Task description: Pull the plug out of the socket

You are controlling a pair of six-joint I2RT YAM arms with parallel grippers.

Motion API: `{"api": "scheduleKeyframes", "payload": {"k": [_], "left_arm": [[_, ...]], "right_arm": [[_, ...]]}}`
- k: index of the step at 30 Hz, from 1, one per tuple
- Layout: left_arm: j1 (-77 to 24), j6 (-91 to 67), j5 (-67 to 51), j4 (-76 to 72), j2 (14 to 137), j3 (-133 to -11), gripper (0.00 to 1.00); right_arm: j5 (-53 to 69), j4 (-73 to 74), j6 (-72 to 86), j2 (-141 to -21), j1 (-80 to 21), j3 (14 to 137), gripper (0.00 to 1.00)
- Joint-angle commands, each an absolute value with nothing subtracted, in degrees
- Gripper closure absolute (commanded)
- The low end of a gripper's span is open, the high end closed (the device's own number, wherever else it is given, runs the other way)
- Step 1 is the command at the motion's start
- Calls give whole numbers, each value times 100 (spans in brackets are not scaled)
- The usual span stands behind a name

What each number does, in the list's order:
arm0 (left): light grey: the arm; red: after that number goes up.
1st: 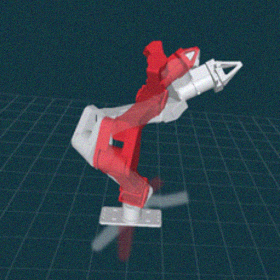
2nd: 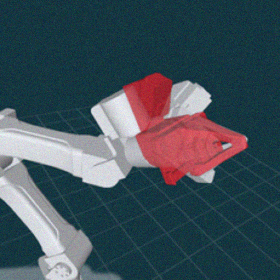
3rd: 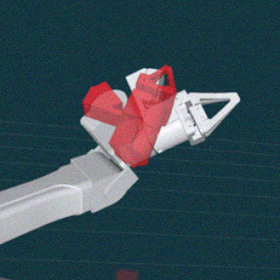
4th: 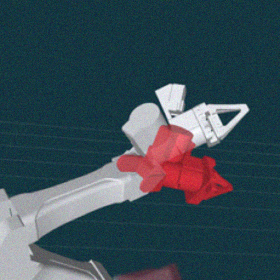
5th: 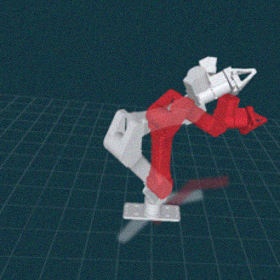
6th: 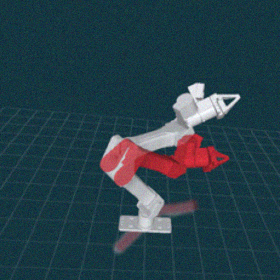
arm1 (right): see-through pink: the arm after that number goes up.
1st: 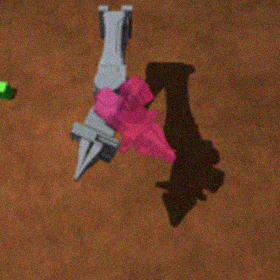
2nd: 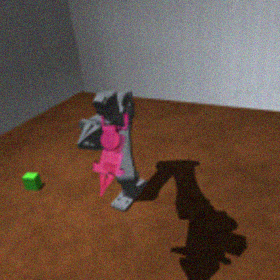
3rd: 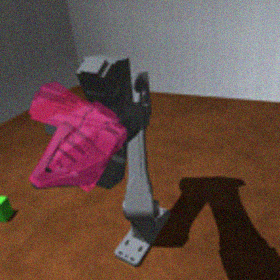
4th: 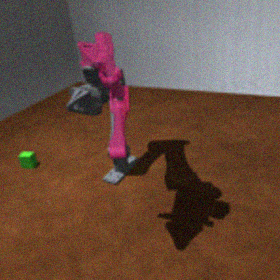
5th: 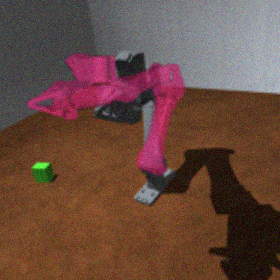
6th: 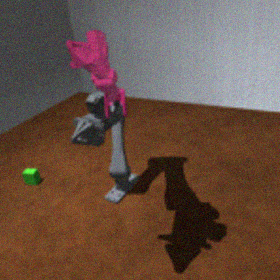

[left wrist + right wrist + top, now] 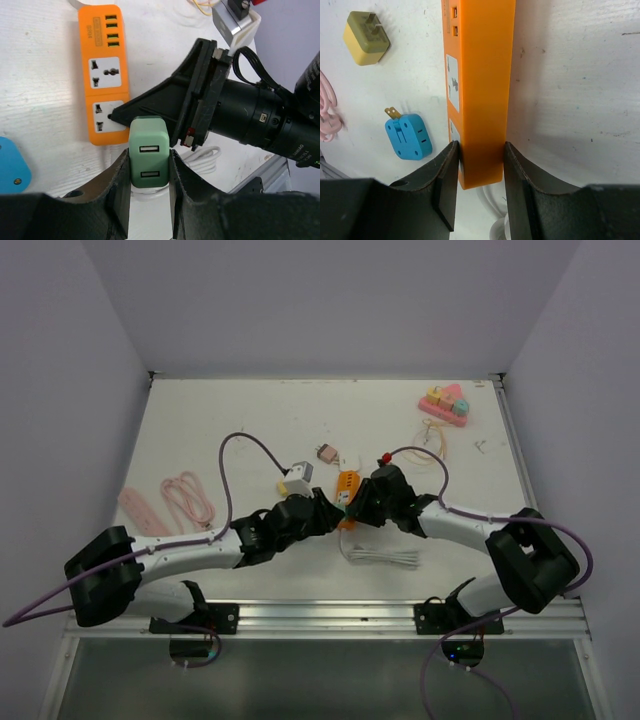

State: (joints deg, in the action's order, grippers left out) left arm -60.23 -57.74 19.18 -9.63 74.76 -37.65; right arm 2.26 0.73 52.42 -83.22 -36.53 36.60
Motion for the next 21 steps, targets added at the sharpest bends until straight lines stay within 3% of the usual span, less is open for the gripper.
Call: {"api": "scheduleKeyframes", "payload": {"k": [1,11,21], "left_arm": [[-5854,-5625,2532,-811,7173,-3990,100],[-3966,-5195,1354,-255,7206,-3656,97],[-3208,-4983,291,-1071,8384,-3709,90]], "right_arm": [[-633,1310,4843,-8631,-3533,3138,100],[202,528,4492,-8508,-3498,2927,100],[554,158,4368,-8552,-3507,2856,100]]}}
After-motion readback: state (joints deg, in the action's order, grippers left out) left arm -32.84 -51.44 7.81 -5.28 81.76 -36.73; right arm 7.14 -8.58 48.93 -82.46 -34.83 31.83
